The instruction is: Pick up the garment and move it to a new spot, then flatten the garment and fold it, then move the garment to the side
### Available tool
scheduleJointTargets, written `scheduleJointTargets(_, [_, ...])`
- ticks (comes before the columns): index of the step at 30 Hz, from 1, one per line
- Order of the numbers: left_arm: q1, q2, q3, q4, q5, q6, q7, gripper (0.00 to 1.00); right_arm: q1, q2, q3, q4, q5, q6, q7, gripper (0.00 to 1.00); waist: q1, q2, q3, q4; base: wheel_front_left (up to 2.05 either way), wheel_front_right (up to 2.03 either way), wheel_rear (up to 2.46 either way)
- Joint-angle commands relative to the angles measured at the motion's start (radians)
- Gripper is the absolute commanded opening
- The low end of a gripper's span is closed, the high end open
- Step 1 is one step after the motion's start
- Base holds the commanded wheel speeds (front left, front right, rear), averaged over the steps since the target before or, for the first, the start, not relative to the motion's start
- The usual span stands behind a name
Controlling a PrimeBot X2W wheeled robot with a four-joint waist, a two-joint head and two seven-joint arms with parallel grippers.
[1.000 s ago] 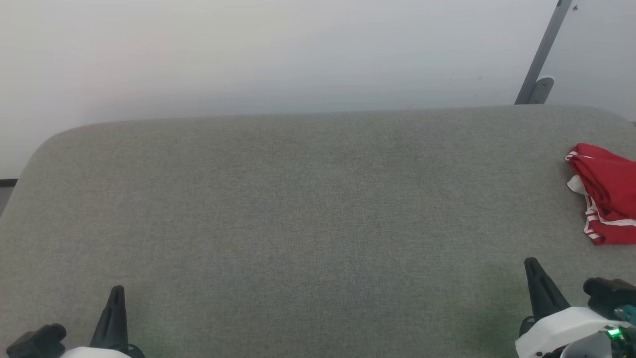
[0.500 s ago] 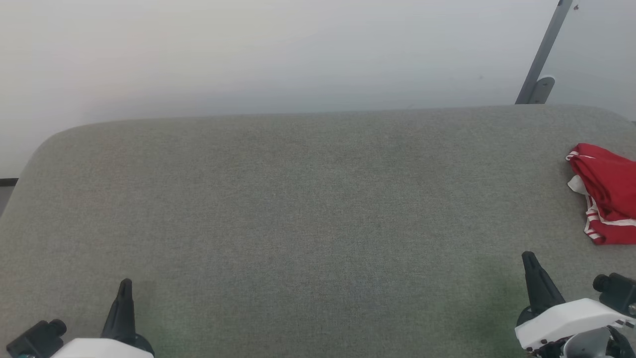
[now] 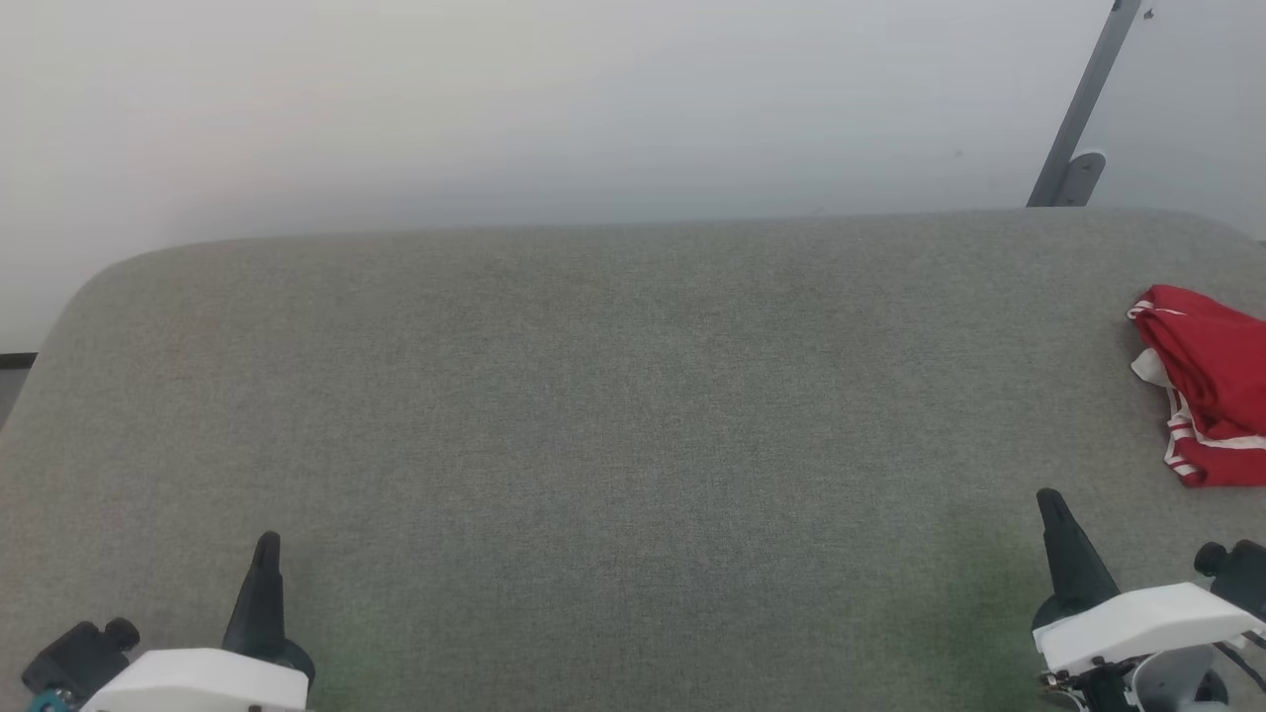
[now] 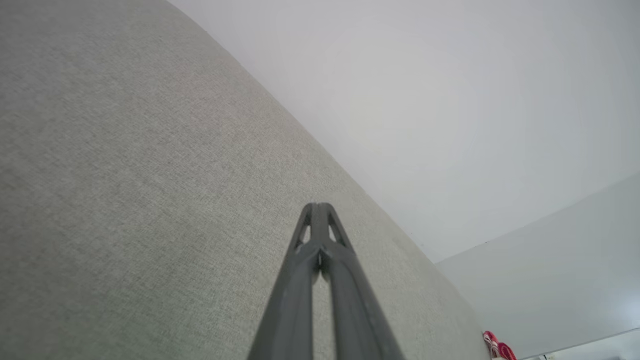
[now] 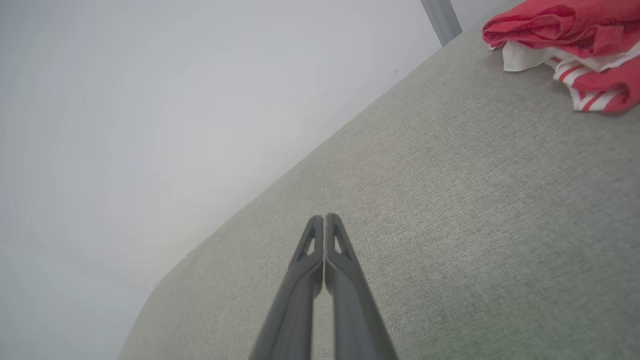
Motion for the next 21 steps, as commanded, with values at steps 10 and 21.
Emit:
scheduleJointTargets(10, [-0.042,-0.011,0.002,-0.022,-0.114,0.000,0.042,0.00,-0.035,0.010,-0.012,-0.017,0.141,0.000,0.028,0.00,0.0000,0.0000,0.001,0.001,0.00,0.00,0.00])
scheduleJointTargets(21, [-0.055,-0.026,0.002,-0.027,-0.199,0.000,0.072,0.00,-0.042,0.020,-0.016,-0.019,0.249,0.000,0.051,0.00,0.0000,0.0000,0.002,0.002,0.00,0.00,0.00])
